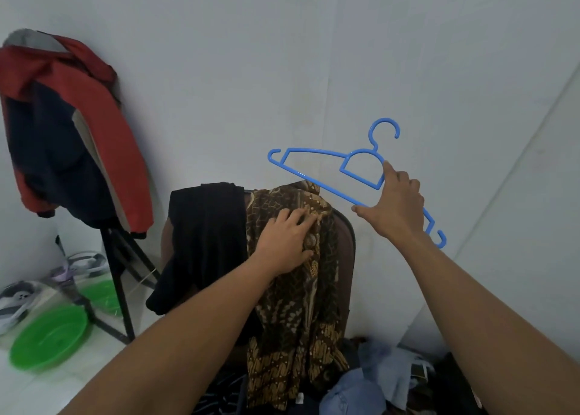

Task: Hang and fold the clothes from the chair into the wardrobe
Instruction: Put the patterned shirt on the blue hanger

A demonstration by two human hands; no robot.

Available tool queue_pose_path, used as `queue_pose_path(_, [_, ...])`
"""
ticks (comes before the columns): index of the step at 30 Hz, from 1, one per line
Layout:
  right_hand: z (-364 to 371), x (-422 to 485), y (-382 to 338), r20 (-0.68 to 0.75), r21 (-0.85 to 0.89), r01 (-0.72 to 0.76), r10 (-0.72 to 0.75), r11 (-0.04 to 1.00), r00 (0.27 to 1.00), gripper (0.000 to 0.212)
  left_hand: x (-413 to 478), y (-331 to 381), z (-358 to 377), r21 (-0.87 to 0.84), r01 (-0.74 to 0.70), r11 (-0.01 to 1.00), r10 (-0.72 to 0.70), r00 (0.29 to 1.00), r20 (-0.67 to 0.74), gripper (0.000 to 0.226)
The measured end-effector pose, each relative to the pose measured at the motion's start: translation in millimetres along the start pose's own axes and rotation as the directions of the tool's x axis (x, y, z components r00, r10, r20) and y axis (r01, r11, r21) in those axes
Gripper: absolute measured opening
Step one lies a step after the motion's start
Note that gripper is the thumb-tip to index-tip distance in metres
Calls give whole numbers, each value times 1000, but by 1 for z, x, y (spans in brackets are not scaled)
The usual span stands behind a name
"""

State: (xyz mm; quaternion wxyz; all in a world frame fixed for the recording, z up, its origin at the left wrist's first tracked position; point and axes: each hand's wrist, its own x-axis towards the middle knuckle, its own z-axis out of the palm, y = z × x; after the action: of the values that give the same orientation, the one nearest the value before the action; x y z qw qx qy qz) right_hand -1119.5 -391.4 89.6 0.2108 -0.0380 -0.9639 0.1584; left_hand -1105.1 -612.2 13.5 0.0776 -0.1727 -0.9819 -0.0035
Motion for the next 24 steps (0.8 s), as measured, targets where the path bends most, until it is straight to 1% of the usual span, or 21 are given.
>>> queue_pose_path(2, [-1, -2, 3, 6, -2, -5, 5, 1000, 1000, 106, -13, -4, 6, -73, 60, 996, -66, 995, -79, 82])
queue_pose_path(3, [0, -2, 3, 9, -2, -5, 5, 1000, 1000, 106, -21, -8, 10, -120, 91, 989, -103, 990, -97, 81])
queue_pose_path(6, [3, -5, 1, 14, 6, 0, 0, 1000, 1000, 105, -43, -18, 21, -207, 169, 964, -193, 976, -103, 80])
queue_pose_path(7, [3, -5, 0, 14, 13, 4, -5, 1000, 1000, 105, -48, -20, 21, -194, 187, 963, -214, 968, -133, 78])
queue_pose_path(9, [5, -5, -4, 14, 29, 15, -15, 999, 1000, 106, -50, -19, 17, -128, 211, 969, -238, 937, -256, 69])
queue_pose_path(10, [5, -5, -5, 14, 37, 19, -19, 999, 1000, 106, -46, -17, 12, -117, 195, 974, -222, 922, -316, 63])
queue_pose_path(11, [5, -5, -7, 15, 45, 21, -22, 999, 1000, 106, -40, -14, 6, -123, 145, 982, -180, 920, -347, 58])
queue_pose_path(12, [5, -5, -8, 14, 52, 21, -22, 998, 1000, 107, -33, -11, 1, -135, 73, 988, -116, 932, -343, 54])
queue_pose_path(13, [5, -5, -8, 13, 56, 20, -21, 998, 1000, 107, -26, -9, -3, -152, 8, 988, -55, 951, -305, 55])
queue_pose_path(14, [4, -6, -8, 12, 56, 19, -19, 998, 1000, 107, -20, -6, -8, -174, -21, 985, -22, 970, -244, 60])
queue_pose_path(16, [4, -6, -6, 8, 48, 18, -18, 999, 1000, 106, -10, -4, -16, -195, 10, 981, -41, 987, -154, 82])
queue_pose_path(17, [3, -6, -5, 5, 42, 19, -19, 999, 1000, 106, -7, -4, -18, -169, 37, 985, -62, 987, -146, 91])
queue_pose_path(18, [3, -6, -3, 2, 36, 19, -19, 999, 1000, 106, -3, -4, -20, -132, 61, 989, -80, 986, -145, 95])
queue_pose_path(20, [1, -6, 0, -4, 33, 19, -19, 999, 1000, 106, 4, -4, -23, -75, 115, 991, -124, 985, -123, 92])
queue_pose_path(22, [-1, -5, 4, -7, 34, 13, -13, 999, 1000, 106, 9, -8, -25, -19, 174, 984, -175, 981, -88, 81])
queue_pose_path(23, [-1, -5, 5, -7, 36, 9, -9, 999, 1000, 106, 9, -10, -25, 20, 202, 979, -199, 975, -99, 74])
queue_pose_path(24, [-2, -5, 6, -7, 41, 6, -6, 999, 1000, 106, 8, -12, -22, 74, 222, 972, -210, 967, -143, 67])
